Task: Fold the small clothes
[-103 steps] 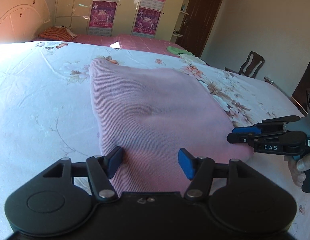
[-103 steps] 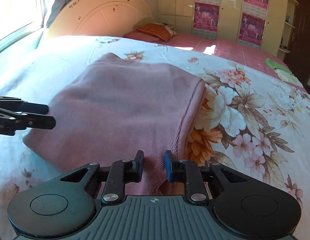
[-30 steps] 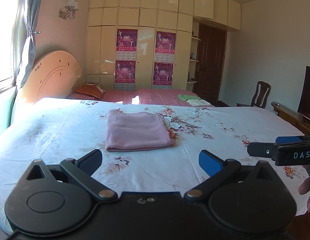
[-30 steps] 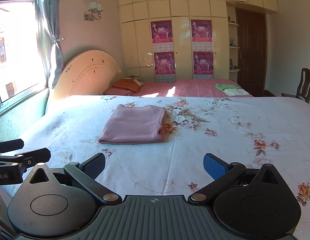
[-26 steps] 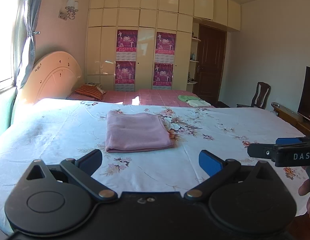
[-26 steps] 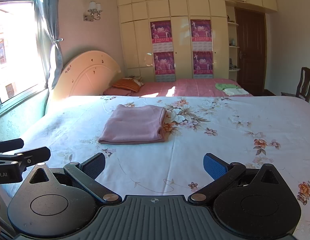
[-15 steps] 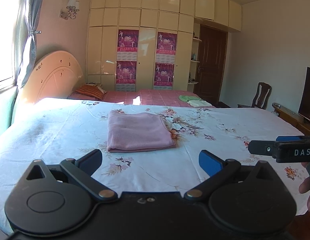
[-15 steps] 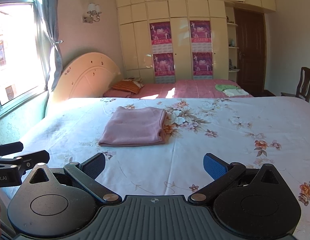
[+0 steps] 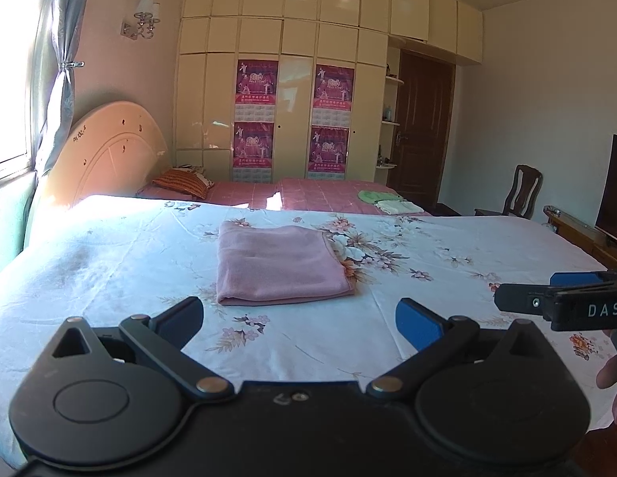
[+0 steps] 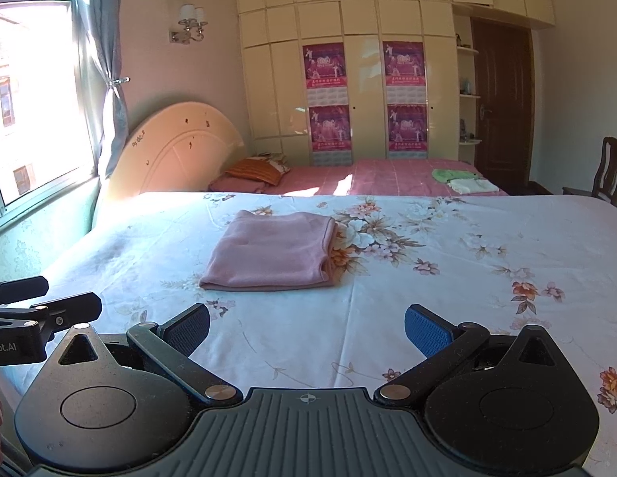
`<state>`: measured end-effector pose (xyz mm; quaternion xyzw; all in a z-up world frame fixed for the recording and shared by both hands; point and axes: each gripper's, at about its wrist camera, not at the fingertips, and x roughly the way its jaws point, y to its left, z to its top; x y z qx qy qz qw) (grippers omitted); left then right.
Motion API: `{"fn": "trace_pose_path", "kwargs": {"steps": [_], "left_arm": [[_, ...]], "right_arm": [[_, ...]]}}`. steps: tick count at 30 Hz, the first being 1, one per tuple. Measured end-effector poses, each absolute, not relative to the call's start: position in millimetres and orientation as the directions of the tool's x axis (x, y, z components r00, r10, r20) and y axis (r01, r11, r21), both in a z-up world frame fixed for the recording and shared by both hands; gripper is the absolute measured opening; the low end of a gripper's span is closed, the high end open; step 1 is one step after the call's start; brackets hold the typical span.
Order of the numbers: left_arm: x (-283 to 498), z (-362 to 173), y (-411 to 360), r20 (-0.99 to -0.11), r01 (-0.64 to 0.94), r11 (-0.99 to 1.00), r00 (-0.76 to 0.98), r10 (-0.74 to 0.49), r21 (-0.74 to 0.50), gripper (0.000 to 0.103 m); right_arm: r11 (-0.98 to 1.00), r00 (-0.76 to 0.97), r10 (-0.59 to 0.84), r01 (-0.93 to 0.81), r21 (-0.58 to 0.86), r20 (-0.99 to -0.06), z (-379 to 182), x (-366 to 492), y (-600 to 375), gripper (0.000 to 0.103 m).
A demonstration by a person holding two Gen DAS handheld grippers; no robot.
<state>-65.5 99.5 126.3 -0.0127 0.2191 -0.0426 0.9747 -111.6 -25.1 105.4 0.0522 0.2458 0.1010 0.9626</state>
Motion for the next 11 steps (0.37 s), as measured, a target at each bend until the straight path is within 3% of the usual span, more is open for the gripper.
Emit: {"fn": "trace_pose_path", "kwargs": {"steps": [11], "left_arm": [[-63.2,126.2,97.5,-0.414,0.075,0.996,0.906,-0.087,-0.047,0.103]], "right_arm": [[0.972,0.855,0.232,-0.184,0.147,-0.463,104.6,-106.8,-26.0,0.103]]}}
